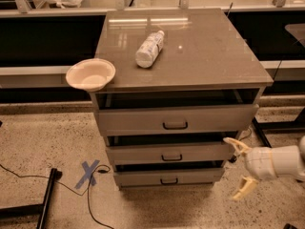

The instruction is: Open bottom drawer

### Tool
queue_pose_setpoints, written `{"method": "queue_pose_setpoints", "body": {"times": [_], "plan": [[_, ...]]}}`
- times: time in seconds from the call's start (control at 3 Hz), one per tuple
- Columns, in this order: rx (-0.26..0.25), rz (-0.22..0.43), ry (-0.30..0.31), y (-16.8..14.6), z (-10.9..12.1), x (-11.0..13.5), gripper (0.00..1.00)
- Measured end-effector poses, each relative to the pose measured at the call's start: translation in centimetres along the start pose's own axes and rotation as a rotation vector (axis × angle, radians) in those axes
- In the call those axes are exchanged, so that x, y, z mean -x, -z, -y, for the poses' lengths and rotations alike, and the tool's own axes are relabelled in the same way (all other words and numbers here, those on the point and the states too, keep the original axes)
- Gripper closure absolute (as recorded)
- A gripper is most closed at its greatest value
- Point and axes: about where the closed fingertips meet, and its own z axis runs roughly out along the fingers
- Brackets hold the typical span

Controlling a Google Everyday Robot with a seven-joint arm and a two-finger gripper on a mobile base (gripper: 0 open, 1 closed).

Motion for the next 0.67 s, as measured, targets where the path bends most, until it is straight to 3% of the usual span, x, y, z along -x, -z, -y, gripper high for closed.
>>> {"method": "queue_pose_setpoints", "body": {"times": [0.33,0.67], "plan": [[0.102,-0.053,0.097,-6.4,-3.0,-6.2,0.00],[0.160,-0.113,0.175,-10.7,-4.9,-10.2,0.00]]}}
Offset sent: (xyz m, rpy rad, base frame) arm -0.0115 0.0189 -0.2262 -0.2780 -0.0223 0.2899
